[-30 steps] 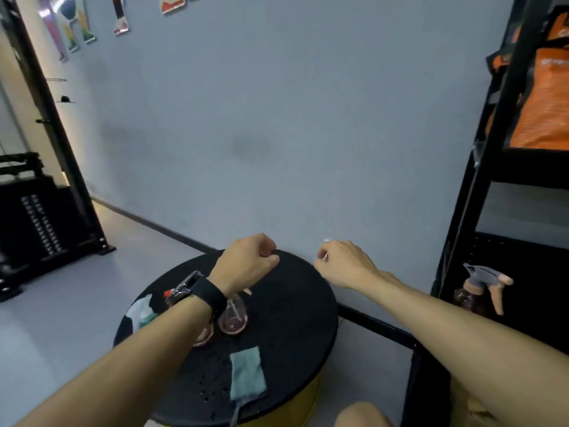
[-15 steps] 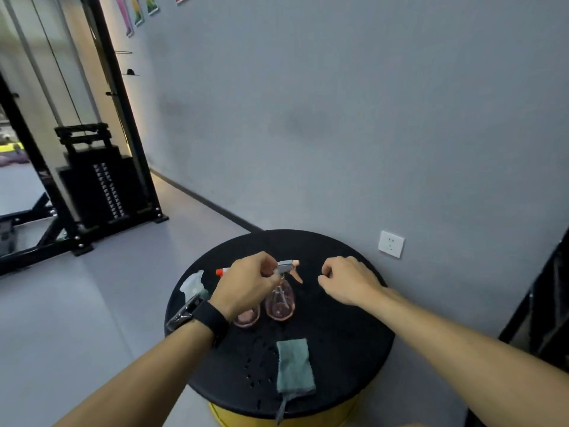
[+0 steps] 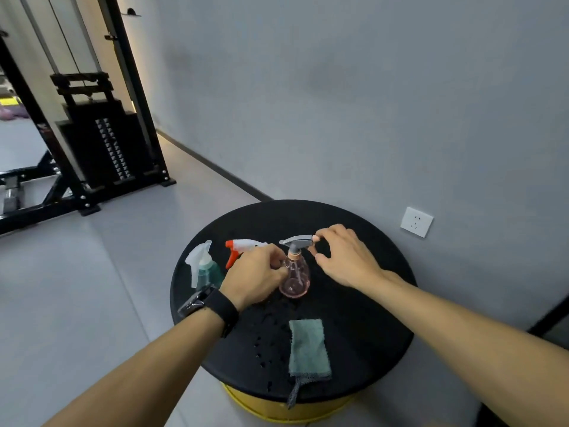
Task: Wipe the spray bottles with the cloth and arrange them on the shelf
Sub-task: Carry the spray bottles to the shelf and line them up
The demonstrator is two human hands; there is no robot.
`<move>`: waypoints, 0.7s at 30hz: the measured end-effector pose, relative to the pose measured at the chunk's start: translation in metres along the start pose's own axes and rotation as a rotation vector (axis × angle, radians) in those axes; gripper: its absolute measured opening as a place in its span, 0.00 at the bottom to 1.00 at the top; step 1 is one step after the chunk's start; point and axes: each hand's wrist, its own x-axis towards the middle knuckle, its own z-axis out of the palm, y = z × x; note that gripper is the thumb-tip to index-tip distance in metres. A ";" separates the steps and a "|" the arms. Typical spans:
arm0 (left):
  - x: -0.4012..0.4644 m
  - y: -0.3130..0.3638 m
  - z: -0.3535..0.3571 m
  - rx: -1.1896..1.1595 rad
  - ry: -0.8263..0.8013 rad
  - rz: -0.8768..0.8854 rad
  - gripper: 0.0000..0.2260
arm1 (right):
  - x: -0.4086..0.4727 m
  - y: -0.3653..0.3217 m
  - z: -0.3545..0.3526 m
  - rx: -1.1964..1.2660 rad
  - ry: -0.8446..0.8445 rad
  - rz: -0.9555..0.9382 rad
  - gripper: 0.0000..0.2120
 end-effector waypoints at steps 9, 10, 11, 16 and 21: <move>0.024 -0.020 0.029 -0.027 -0.003 -0.020 0.11 | 0.042 -0.003 0.023 -0.035 -0.068 -0.112 0.25; 0.025 -0.022 0.032 -0.022 -0.018 -0.023 0.12 | 0.047 -0.003 0.025 -0.037 -0.084 -0.106 0.25; 0.026 -0.025 0.036 -0.018 -0.029 -0.025 0.12 | 0.051 -0.004 0.027 -0.043 -0.098 -0.101 0.25; 0.032 -0.039 0.047 -0.024 -0.057 -0.045 0.12 | 0.066 -0.006 0.036 -0.067 -0.158 -0.084 0.19; 0.036 -0.051 0.054 -0.034 -0.072 -0.069 0.11 | 0.071 -0.006 0.042 -0.041 -0.168 -0.070 0.16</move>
